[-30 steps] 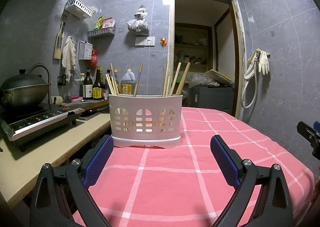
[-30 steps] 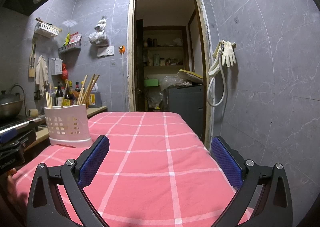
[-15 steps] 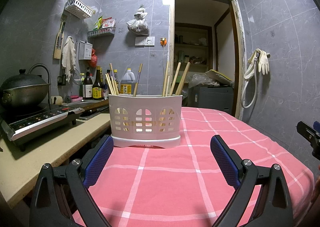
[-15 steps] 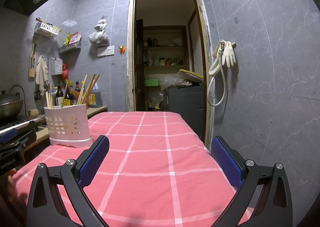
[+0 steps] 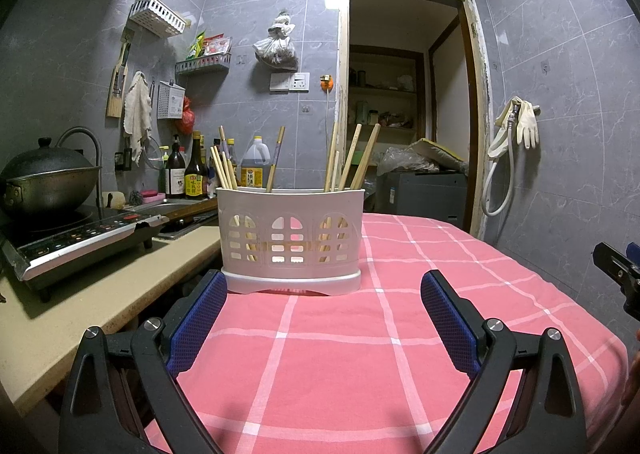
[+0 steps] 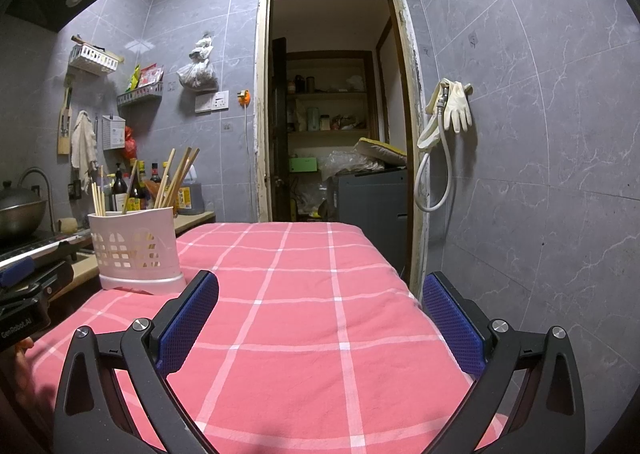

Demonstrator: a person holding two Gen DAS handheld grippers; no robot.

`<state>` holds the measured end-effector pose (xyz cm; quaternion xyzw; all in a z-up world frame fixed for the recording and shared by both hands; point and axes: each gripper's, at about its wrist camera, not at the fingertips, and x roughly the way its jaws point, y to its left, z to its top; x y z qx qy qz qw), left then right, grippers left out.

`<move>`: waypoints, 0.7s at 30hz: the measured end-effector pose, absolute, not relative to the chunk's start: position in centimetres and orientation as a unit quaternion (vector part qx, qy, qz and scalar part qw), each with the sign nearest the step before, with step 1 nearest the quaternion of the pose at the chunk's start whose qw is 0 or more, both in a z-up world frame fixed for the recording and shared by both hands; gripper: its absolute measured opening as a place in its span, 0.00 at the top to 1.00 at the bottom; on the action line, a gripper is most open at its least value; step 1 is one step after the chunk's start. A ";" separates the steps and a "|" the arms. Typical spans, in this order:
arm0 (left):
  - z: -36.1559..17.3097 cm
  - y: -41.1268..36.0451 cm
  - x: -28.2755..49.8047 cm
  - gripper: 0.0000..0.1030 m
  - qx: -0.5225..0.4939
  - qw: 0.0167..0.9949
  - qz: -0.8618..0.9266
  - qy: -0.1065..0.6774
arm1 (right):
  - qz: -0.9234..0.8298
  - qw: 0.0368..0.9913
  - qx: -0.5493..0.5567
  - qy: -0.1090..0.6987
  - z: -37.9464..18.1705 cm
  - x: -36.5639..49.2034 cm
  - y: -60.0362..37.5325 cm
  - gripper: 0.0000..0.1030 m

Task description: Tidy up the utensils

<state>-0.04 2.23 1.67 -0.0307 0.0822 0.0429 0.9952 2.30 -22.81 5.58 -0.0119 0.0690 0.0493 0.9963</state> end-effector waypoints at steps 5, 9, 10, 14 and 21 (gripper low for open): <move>1.7 2.2 0.0 0.08 -0.031 0.995 0.043 0.082 | 0.049 0.996 -0.012 0.069 5.5 2.3 -22.8 0.00; 1.7 2.2 0.0 0.08 -0.031 0.995 0.043 0.082 | 0.049 0.996 -0.012 0.069 5.5 2.3 -22.8 0.00; 1.7 2.2 0.0 0.08 -0.031 0.995 0.043 0.082 | 0.049 0.996 -0.012 0.069 5.5 2.3 -22.8 0.00; 1.7 2.2 0.0 0.08 -0.031 0.995 0.043 0.083 | 0.049 0.996 -0.012 0.069 5.5 2.3 -22.8 0.00; 1.6 2.3 0.0 0.08 -0.032 0.995 0.047 0.084 | 0.049 0.996 -0.011 0.070 5.5 2.3 -22.7 0.00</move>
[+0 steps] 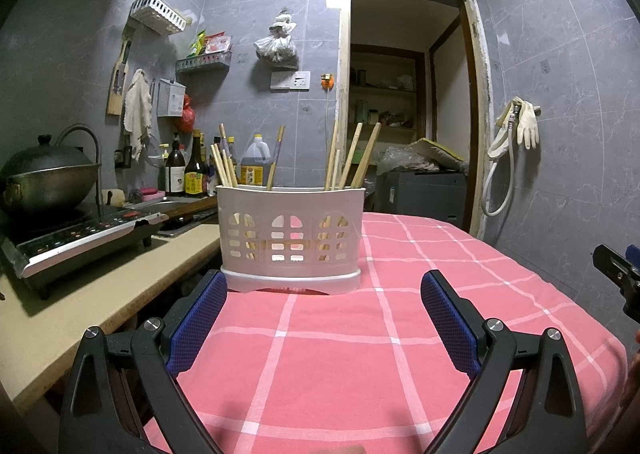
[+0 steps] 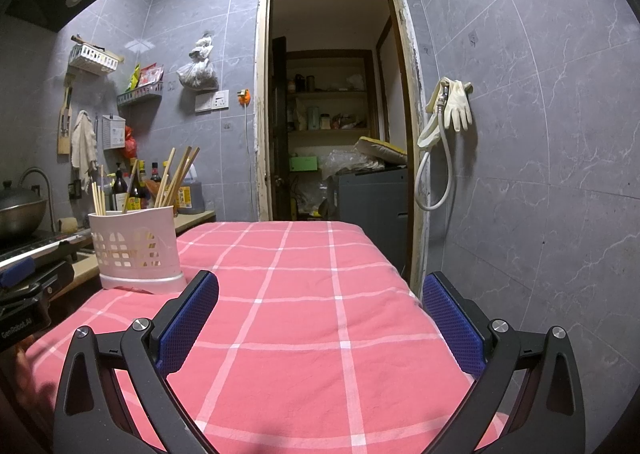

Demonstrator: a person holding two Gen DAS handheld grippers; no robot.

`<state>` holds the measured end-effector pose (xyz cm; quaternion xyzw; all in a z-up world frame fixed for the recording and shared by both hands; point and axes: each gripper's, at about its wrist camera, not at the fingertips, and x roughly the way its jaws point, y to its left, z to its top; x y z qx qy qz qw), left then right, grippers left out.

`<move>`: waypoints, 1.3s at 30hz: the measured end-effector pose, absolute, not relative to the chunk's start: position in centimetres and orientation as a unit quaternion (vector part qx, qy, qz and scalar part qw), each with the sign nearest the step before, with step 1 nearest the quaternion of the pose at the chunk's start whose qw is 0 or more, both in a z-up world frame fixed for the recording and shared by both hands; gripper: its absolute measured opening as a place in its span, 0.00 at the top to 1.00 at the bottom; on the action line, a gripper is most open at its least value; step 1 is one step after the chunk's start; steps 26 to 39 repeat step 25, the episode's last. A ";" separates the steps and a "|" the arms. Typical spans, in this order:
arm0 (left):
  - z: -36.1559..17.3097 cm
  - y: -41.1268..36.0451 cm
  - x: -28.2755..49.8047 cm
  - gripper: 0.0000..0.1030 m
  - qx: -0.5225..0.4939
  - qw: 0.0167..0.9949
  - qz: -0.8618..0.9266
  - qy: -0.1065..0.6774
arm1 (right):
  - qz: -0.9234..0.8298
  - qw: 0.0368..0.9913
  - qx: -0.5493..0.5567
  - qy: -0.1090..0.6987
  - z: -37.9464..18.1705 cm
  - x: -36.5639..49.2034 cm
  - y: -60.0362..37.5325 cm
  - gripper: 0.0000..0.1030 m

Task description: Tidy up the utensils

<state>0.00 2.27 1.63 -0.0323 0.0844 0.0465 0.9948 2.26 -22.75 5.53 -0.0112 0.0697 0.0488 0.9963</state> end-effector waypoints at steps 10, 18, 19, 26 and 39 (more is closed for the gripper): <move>0.9 2.2 0.1 0.08 -0.036 0.994 0.049 0.085 | 0.049 0.996 -0.011 0.070 5.5 2.2 -22.7 0.00; 1.0 2.1 -0.1 0.08 -0.035 0.994 0.050 0.086 | 0.049 0.996 -0.011 0.070 5.6 2.2 -22.7 0.00; 1.0 2.2 0.0 0.08 -0.035 0.994 0.050 0.086 | 0.049 0.996 -0.011 0.070 5.6 2.2 -22.7 0.00; 1.0 2.2 -0.1 0.08 -0.035 0.994 0.049 0.087 | 0.049 0.996 -0.011 0.071 5.6 2.2 -22.7 0.00; 1.0 2.2 -0.1 0.08 -0.035 0.994 0.049 0.087 | 0.049 0.996 -0.011 0.071 5.6 2.2 -22.7 0.00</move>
